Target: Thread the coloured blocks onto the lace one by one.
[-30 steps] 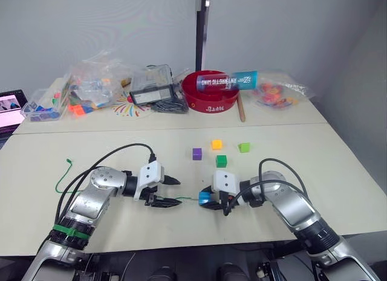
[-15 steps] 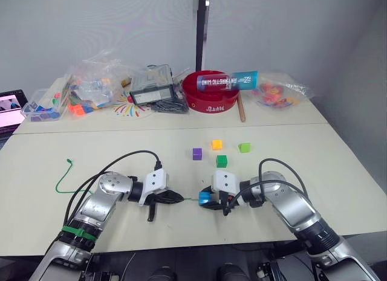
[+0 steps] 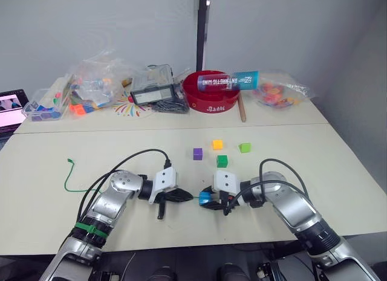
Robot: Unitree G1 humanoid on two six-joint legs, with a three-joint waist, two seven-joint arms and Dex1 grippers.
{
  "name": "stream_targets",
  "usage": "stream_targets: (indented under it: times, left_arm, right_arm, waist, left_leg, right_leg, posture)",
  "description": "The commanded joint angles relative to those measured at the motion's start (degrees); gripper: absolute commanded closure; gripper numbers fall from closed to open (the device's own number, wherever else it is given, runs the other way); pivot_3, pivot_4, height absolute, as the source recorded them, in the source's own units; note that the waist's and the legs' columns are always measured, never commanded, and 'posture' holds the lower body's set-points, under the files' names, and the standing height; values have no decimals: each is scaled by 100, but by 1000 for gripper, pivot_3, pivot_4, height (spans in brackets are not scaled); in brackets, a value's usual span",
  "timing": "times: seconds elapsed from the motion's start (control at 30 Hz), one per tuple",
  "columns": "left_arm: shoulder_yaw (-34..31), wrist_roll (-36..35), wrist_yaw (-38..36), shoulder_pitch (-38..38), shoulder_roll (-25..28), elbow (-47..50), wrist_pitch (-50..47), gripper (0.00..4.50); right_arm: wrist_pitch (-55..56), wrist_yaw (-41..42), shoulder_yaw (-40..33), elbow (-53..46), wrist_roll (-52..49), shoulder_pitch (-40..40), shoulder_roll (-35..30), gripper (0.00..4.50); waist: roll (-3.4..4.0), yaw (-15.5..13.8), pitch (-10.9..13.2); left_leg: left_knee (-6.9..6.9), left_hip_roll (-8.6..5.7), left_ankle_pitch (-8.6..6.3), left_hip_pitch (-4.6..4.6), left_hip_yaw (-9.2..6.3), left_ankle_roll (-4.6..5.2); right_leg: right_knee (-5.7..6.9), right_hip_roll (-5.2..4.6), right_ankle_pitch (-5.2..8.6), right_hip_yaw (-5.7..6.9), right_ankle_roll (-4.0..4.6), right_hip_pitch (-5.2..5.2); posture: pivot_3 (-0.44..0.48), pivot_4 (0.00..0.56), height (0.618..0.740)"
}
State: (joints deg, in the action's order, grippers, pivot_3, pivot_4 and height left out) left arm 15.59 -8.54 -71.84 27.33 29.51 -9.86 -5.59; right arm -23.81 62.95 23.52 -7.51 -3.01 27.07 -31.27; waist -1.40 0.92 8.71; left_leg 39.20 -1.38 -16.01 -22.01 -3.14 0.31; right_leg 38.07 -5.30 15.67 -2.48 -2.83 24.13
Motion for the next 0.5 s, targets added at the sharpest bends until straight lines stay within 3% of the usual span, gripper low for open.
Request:
stream_targets:
  times: [0.03,0.23,0.5]
  left_arm:
    - [67,21,49,46,-72,122,67,4450]
    - [-39,-210,3,-52,28,370,-307,4450]
    - [-313,-312,84,-61,195,357,-398,1998]
  right_arm:
    - [-55,6,81,-138,-2,-86,-30,3129]
    - [-72,-11,88,-166,-7,-115,-50,3129]
    - [-84,5,89,-161,-22,-103,-57,3129]
  waist:
    - [0,0,0]
    - [0,4,0]
    - [0,3,0]
  left_leg:
    - [0,0,0,0,0,0]
    - [0,0,-1,-1,-1,1]
    - [0,0,0,-1,-1,1]
  right_leg:
    - [0,0,0,0,0,0]
    - [0,1,0,0,0,2]
    - [0,0,0,0,0,2]
  posture:
    - [0,150,740]
    - [0,150,740]
    - [0,150,740]
